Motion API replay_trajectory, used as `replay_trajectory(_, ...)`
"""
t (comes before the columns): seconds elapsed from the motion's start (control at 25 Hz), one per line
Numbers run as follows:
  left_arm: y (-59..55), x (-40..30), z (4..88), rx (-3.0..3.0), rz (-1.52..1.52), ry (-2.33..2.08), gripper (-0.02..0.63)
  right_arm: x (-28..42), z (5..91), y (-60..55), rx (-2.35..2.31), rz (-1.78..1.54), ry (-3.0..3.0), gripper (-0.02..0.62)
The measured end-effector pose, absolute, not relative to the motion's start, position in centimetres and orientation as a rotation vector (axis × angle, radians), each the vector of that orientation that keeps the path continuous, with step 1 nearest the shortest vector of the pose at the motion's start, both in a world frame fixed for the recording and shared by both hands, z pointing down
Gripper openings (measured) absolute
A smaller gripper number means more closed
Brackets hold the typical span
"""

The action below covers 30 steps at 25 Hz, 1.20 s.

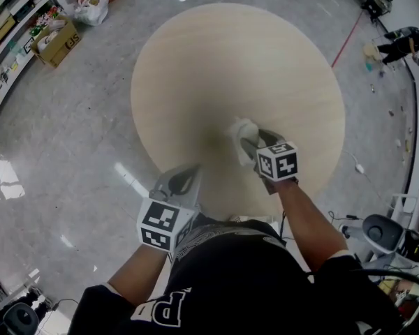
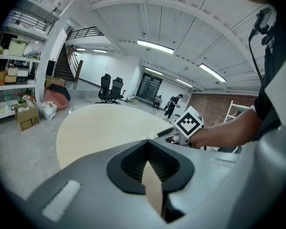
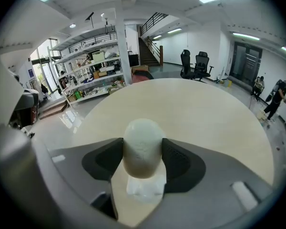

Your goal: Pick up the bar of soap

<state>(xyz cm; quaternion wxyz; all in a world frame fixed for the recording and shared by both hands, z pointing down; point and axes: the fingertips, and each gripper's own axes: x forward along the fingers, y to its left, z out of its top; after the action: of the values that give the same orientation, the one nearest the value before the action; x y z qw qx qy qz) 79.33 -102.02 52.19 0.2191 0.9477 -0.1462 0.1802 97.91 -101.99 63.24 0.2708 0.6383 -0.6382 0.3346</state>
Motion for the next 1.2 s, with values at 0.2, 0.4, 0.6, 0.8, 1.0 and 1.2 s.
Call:
replay_trajectory(0.2,-101.0,80.0,51.5,2.655,0.491,-0.380,0.008,97.1,60.5,-101.5,1.746,0.864,-1.778,0.264)
replay_trajectory(0.4,-97.1,80.7,50.7,2.672,0.484,-0.392,0.008,96.7,57.4,-97.9,1.765,0.842,-1.861,0.264)
replay_trajectory(0.6,-95.3,81.0,49.4,2.691,0.456,-0.452,0.007,96.0,53.0,-96.0,1.787,0.820,-2.006,0.264)
replay_trajectory(0.8,-93.3,81.2,47.7,2.692,0.400,-0.513,0.008,95.1,48.4,-93.4,1.822,0.843,-2.179,0.264)
replay_trajectory(1.0,-88.9,82.4,46.4,2.696,0.381,-0.558,0.008,96.0,44.5,-87.2,1.846,0.824,-2.325,0.264)
replay_trajectory(1.2,-85.8,83.4,44.7,2.699,0.360,-0.614,0.008,97.2,41.9,-81.0,1.902,0.873,-2.418,0.264)
